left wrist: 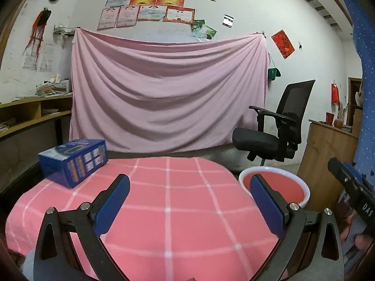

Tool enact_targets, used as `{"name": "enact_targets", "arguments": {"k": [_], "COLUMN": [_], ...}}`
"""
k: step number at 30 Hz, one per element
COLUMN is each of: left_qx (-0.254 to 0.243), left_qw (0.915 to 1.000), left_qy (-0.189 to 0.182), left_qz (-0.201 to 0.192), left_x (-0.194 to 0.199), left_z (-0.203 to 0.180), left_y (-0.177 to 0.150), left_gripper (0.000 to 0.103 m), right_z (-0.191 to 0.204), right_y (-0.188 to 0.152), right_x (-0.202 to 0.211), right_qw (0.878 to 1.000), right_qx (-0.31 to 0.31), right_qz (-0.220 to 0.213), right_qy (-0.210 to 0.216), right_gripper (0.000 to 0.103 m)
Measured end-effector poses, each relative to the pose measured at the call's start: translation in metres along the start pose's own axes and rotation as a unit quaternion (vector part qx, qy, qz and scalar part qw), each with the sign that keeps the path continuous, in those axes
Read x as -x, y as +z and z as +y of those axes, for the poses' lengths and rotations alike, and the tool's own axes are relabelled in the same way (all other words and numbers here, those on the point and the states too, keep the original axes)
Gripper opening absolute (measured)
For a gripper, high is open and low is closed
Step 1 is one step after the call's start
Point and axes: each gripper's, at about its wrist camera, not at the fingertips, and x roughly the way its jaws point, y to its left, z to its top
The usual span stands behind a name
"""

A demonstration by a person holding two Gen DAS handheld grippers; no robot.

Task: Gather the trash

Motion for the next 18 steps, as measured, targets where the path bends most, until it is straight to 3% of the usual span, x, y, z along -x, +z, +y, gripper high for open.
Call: {"name": "enact_targets", "arguments": {"k": [8,18], "left_qx": [0.002,0.000], "left_qw": [0.9998,0.9995], "left_qy": [0.017,0.032], "left_qz": [0.007,0.001], "left_x": [0.032,0.043], "left_z": [0.012,0.017], "left_y": [-0.022,-0.033], "left_gripper": [0.100,0.100], "right_z": [0.026,0.040], "right_y": [-0.012,-0.019], "right_x": [0.028,0.041], "right_qw": [0.999,0.998], "right_qx": [0.034,0.060], "right_qz": [0.021,0.028], "right_qy": [-0.006,0.003], "right_gripper": [0.103,0.103]}}
